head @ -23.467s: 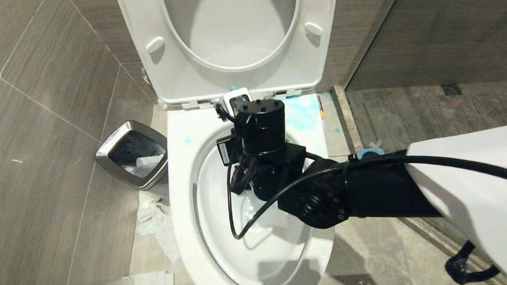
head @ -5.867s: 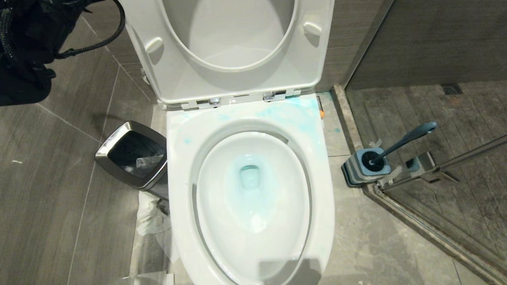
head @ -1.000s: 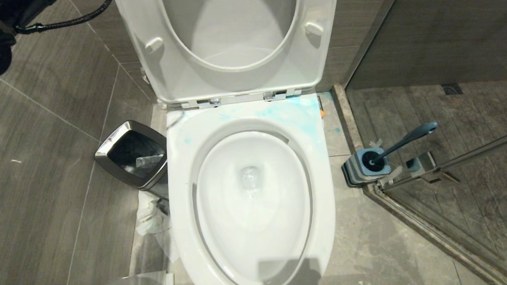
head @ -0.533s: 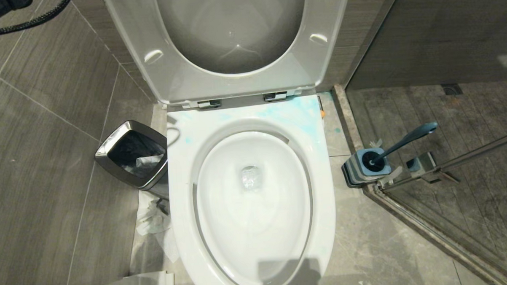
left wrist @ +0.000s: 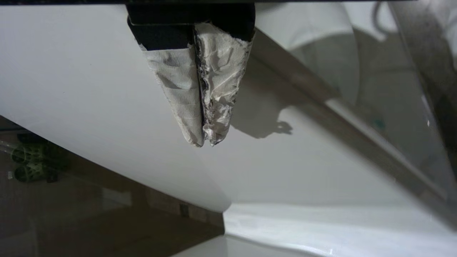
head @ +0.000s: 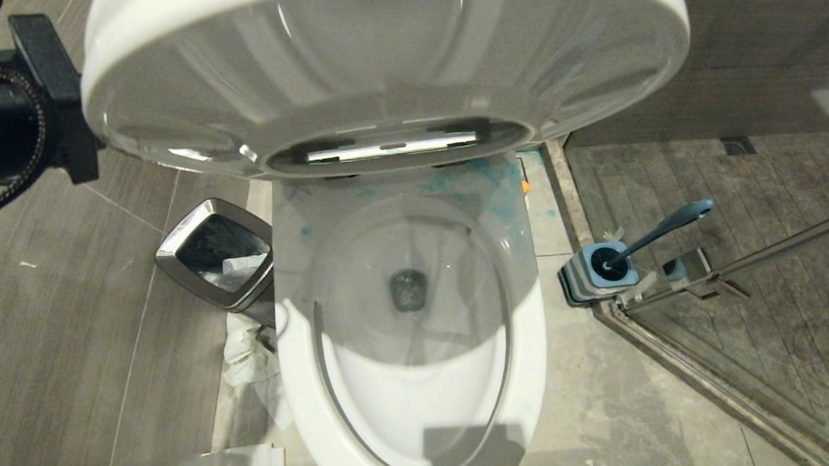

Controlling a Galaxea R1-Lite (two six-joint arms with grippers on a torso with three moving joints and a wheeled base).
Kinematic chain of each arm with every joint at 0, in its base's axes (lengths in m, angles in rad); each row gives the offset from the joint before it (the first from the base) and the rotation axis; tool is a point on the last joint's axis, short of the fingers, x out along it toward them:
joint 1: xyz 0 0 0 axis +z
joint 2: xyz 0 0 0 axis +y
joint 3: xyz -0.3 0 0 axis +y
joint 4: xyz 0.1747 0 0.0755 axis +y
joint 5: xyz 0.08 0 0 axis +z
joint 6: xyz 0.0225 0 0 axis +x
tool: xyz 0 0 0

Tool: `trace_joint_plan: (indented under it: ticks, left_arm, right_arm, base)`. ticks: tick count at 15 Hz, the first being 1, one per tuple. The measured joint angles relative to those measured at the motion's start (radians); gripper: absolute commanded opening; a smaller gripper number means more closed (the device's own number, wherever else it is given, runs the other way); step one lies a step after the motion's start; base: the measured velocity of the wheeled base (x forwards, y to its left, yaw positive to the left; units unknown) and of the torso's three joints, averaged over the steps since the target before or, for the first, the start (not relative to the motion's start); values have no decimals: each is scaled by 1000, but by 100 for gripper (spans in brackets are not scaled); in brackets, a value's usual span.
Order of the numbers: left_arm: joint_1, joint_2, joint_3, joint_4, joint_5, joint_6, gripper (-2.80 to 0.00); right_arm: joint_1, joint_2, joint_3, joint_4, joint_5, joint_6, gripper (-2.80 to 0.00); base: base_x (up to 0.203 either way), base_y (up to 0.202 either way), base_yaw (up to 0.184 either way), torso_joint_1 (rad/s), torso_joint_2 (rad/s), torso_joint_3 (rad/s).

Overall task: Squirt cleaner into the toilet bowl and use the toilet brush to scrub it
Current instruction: Close the toilet lid

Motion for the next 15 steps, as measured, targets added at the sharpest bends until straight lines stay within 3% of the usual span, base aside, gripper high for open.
trace_joint_plan:
  ticks: [4,9,15]
  left_arm:
    - [58,-75,74,157,6,26,-280]
    - [84,-94,69,286,32,148,-280]
    - [82,-82,55,326,37,154,-280]
  right_arm:
    - [0,0,0,0,0,0,-280]
    - [0,0,0,0,0,0,-280]
    - [0,0,0,-1,0,0,-280]
  base:
    - [0,0,0,0,0,0]
    - [0,0,0,0,0,0]
    - [0,0,0,3,1,118]
